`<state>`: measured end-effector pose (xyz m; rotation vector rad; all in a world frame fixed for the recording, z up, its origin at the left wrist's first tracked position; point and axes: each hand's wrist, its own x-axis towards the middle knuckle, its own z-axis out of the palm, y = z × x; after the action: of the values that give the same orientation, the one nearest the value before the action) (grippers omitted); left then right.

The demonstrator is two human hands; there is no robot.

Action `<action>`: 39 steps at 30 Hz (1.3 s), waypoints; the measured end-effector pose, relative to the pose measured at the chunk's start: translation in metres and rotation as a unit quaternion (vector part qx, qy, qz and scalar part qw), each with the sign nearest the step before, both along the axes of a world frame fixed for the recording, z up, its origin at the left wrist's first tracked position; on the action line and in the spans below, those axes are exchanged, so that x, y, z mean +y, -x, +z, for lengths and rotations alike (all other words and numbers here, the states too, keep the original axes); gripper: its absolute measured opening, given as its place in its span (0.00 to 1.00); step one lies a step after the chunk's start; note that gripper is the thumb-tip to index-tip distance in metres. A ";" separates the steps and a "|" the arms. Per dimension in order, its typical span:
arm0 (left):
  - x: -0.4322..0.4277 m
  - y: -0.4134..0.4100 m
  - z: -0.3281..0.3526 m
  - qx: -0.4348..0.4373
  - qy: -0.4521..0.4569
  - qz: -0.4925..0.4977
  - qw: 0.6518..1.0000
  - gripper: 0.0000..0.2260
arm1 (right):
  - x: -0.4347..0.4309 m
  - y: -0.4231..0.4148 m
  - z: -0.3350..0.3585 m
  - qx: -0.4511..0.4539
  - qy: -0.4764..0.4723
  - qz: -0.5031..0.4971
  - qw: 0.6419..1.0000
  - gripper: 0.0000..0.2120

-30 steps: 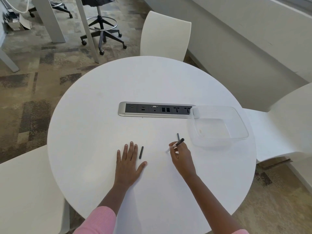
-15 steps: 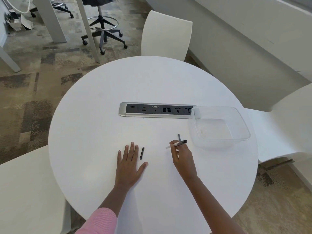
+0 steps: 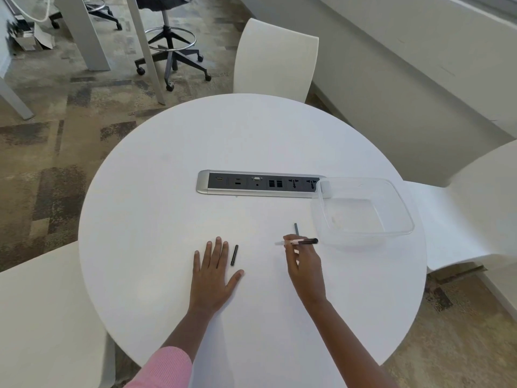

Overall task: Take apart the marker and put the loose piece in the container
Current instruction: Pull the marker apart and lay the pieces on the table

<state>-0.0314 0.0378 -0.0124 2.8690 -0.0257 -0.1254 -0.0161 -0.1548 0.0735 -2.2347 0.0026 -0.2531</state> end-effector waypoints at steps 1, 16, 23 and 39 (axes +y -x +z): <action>0.000 0.000 0.000 -0.002 0.001 0.000 1.000 0.33 | 0.000 0.001 0.000 -0.026 0.002 0.002 1.000 0.13; 0.001 0.001 0.001 0.005 0.005 -0.003 1.000 0.32 | -0.014 -0.010 0.019 0.240 -0.610 -0.183 0.733 0.09; 0.001 0.000 0.002 0.005 0.012 -0.005 1.000 0.33 | -0.021 -0.008 0.026 0.294 -0.688 -0.170 0.642 0.09; 0.000 0.000 0.003 0.000 0.012 0.002 1.000 0.33 | -0.001 -0.010 0.035 0.016 -0.094 0.002 0.995 0.06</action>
<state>-0.0318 0.0383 -0.0096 2.8441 -0.0227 -0.1232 -0.0057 -0.1563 0.1087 -2.0501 0.0374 -0.2070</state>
